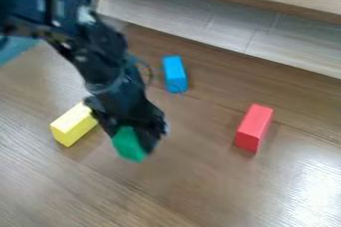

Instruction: Put the green block on top of yellow block

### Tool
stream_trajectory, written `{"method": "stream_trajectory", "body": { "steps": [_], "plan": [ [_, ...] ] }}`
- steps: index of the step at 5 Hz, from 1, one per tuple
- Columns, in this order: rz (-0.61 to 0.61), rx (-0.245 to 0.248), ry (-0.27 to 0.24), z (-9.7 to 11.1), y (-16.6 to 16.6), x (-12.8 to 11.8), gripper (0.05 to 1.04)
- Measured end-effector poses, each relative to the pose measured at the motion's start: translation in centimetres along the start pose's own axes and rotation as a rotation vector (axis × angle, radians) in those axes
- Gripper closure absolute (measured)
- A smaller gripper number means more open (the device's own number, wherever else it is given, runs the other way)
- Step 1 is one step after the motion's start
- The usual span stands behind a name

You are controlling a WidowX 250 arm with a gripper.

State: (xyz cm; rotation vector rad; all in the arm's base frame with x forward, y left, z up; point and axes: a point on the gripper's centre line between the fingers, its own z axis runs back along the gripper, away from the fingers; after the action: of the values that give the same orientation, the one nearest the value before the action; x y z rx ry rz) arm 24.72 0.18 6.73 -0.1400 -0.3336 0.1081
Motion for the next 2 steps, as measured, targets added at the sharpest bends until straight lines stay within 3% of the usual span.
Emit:
{"method": "stream_trajectory", "body": {
  "steps": [2],
  "plan": [
    [0.070,0.039,-0.011,2.3,4.9,-1.1,0.484]
  ]
}}
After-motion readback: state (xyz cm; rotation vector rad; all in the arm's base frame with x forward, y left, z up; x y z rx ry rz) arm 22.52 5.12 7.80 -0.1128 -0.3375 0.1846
